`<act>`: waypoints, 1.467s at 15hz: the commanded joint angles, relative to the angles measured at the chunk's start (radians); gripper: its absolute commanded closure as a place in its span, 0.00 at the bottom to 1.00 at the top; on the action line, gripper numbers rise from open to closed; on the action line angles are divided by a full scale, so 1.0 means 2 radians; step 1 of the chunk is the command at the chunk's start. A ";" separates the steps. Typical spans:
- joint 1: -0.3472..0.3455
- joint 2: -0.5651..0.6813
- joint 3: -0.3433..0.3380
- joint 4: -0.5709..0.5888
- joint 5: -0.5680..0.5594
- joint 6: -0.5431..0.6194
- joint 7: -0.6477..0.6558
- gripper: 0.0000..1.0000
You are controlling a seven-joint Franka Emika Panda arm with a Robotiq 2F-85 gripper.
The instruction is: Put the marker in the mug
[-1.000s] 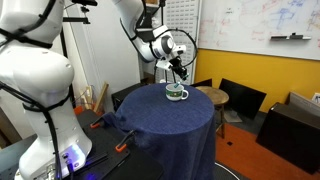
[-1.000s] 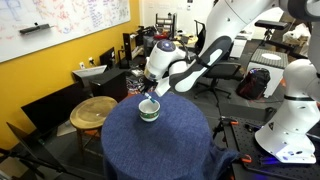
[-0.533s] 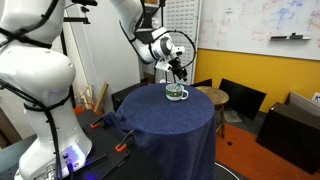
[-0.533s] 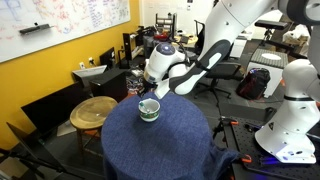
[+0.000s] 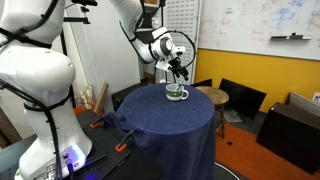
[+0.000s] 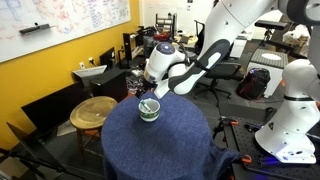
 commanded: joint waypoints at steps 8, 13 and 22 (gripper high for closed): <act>-0.010 -0.076 0.006 -0.034 0.017 -0.056 -0.048 0.00; -0.042 -0.134 0.022 -0.053 0.000 -0.112 -0.083 0.00; -0.103 -0.157 0.067 -0.056 -0.002 -0.126 -0.103 0.00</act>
